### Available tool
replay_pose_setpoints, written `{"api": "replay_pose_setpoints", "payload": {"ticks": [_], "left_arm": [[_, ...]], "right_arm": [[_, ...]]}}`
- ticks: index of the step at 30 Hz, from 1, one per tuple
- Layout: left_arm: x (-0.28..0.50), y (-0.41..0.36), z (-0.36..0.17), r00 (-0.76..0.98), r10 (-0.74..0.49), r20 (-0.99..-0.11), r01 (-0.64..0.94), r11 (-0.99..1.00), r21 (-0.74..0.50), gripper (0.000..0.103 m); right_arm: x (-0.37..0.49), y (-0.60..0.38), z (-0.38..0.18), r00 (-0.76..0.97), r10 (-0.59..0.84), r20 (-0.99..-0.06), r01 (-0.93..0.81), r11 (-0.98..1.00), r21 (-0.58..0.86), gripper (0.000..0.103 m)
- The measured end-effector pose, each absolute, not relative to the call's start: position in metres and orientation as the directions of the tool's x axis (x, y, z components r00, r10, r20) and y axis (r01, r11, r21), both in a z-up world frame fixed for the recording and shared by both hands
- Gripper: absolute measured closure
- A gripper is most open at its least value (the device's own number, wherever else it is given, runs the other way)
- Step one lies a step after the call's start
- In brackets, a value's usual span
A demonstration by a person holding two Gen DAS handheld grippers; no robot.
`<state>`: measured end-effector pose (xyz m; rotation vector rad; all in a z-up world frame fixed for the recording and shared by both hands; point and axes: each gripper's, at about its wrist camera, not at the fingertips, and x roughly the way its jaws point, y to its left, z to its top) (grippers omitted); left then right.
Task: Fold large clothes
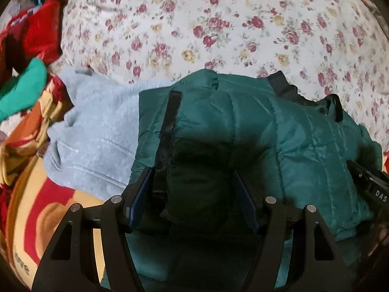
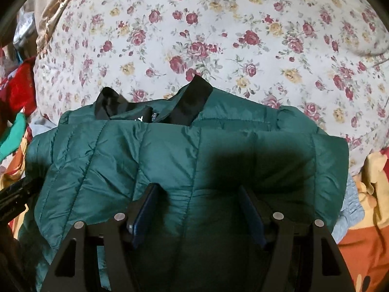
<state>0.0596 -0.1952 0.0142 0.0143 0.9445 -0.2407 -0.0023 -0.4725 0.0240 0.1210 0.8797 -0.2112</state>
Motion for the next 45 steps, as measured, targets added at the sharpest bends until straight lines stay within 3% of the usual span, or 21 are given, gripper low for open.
{"api": "replay_pose_setpoints", "payload": {"ticks": [8,18,27,29,45], "left_arm": [[0.061,-0.198,0.009,0.571,-0.19,-0.798,0.216,0.973,-0.077,0.035],[0.062,-0.202,0.003,0.586,-0.171,-0.792,0.21,0.976,-0.056,0.025],[0.055,-0.19,0.019,0.58,-0.177,-0.795,0.213,0.975,-0.062,0.025],[0.051,-0.185,0.024,0.588,-0.184,-0.788,0.211,0.975,-0.07,0.025],[0.02,-0.155,0.038,0.6,-0.173,-0.781,0.21,0.976,-0.055,0.025]], "right_arm": [[-0.059,-0.465,0.065,0.657,-0.093,-0.748,0.175,0.984,0.031,0.037],[-0.056,-0.486,0.015,0.592,-0.139,-0.794,0.247,0.969,0.014,0.035],[-0.085,-0.488,0.051,0.623,-0.135,-0.771,0.276,0.959,0.056,0.035],[-0.09,-0.489,0.056,0.626,-0.132,-0.769,0.278,0.958,0.062,0.03],[-0.098,-0.499,0.047,0.585,-0.184,-0.79,0.369,0.928,0.058,0.027]]}}
